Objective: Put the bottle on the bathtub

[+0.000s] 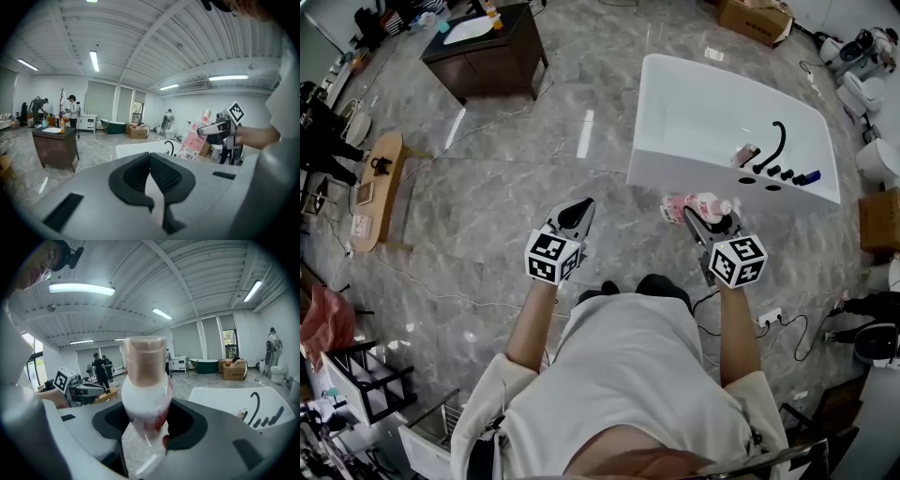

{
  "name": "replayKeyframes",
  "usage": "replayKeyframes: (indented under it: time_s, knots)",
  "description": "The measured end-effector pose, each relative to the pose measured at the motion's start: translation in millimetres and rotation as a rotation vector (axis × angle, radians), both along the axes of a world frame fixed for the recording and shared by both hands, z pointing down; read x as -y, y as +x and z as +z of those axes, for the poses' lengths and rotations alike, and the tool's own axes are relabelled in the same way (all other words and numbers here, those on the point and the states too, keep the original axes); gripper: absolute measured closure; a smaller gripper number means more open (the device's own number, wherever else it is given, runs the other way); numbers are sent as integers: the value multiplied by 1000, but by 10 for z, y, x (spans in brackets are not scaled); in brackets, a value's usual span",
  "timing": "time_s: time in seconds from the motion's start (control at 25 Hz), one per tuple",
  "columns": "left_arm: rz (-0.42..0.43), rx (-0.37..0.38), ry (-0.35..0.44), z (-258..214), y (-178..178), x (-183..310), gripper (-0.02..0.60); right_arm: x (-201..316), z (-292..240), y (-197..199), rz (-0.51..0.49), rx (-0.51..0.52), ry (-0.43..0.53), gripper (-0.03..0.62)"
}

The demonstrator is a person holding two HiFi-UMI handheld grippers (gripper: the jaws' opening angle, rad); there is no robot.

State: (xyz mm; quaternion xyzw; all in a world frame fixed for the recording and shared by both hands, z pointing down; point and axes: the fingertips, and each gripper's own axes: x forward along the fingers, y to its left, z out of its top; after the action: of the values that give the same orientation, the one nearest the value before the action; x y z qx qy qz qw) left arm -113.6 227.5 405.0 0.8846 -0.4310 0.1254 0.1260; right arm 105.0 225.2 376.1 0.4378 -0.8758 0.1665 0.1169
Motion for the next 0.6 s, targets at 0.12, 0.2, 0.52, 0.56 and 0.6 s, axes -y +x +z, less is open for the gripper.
replayKeyframes:
  time_s: [0.12, 0.2, 0.52, 0.56, 0.6]
  knots:
    - [1, -2, -8, 39, -71, 26, 574, 10, 46, -63, 2, -3, -7, 362]
    - [2, -1, -13, 65, -84, 61, 574, 41, 86, -86, 1, -7, -12, 362]
    - [5, 3, -39, 177, -129, 304, 574, 298, 190, -153, -9, -23, -31, 362]
    - [4, 2, -40, 184, -119, 354, 574, 351, 204, -141, -10, -23, -33, 362]
    - [3, 0, -39, 191, -105, 408, 574, 412, 219, -126, -9, -24, -36, 362]
